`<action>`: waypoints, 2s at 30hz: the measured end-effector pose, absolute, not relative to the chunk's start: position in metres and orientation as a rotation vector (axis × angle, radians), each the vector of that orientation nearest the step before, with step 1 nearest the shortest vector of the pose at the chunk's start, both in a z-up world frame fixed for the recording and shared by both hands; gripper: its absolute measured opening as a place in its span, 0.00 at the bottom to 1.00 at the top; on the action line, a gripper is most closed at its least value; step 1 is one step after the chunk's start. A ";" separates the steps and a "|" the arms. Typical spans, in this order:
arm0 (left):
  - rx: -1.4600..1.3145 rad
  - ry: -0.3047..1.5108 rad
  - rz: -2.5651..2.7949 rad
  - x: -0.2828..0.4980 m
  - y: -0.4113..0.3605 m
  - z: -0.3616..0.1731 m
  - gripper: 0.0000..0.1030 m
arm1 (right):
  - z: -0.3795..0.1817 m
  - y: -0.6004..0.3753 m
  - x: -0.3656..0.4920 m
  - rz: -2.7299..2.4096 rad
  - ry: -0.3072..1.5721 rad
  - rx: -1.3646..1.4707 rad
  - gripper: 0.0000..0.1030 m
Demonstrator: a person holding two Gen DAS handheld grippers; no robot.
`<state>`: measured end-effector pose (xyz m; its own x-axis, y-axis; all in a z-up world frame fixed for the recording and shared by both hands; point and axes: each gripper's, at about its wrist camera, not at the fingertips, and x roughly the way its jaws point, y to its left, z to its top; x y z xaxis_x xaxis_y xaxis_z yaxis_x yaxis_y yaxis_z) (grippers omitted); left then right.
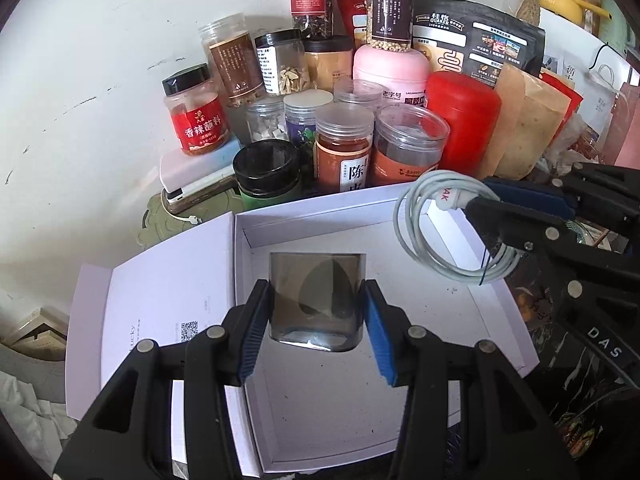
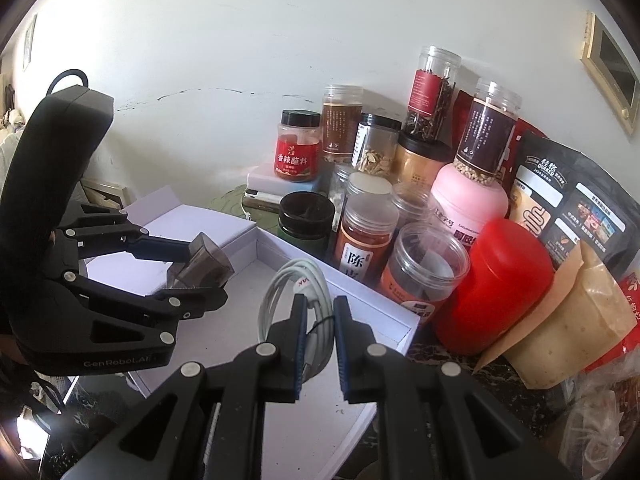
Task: Organize objects
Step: 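Carry the case and the cable with both grippers over the open white box, then open the right gripper to drop the cable while the left gripper releases the case into the box, then withdraw both grippers from the box back over the table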
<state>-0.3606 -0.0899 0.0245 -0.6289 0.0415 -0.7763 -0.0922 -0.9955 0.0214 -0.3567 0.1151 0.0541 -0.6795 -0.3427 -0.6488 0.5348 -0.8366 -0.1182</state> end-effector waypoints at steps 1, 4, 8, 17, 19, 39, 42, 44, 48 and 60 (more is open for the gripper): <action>-1.323 0.088 2.762 -0.364 -0.092 0.023 0.43 | 0.053 0.114 -0.360 -2.467 0.408 0.877 0.12; -1.342 0.086 2.753 -0.377 -0.098 0.019 0.43 | 0.049 0.110 -0.369 -2.460 0.409 0.902 0.12; -1.375 0.136 2.736 -0.394 -0.102 0.013 0.43 | 0.041 0.103 -0.381 -2.447 0.408 0.949 0.12; -1.465 0.155 2.628 -0.424 -0.099 -0.009 0.43 | 0.017 0.097 -0.408 -2.430 0.411 1.069 0.12; -1.492 0.193 2.622 -0.429 -0.097 -0.015 0.43 | 0.016 0.095 -0.411 -2.423 0.410 1.077 0.12; -1.602 0.127 2.576 -0.455 -0.103 -0.044 0.44 | -0.005 0.086 -0.437 -2.451 0.411 1.196 0.12; -1.622 0.101 2.589 -0.457 -0.106 -0.045 0.44 | -0.004 0.087 -0.438 -2.478 0.425 1.197 0.13; -1.644 0.113 2.598 -0.457 -0.107 -0.046 0.44 | -0.005 0.088 -0.438 -2.477 0.424 1.214 0.16; -1.656 0.104 2.602 -0.455 -0.107 -0.042 0.47 | -0.003 0.093 -0.437 -2.477 0.398 1.231 0.41; -1.603 0.141 2.694 -0.437 -0.104 -0.004 0.60 | 0.025 0.108 -0.426 -2.521 0.383 1.185 0.41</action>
<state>-0.4370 -0.1043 -0.0041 -0.4780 -0.0434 -0.8773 -0.0484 -0.9960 0.0757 -0.4258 0.1075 0.0255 -0.6006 -0.1785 -0.7793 0.4021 -0.9100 -0.1015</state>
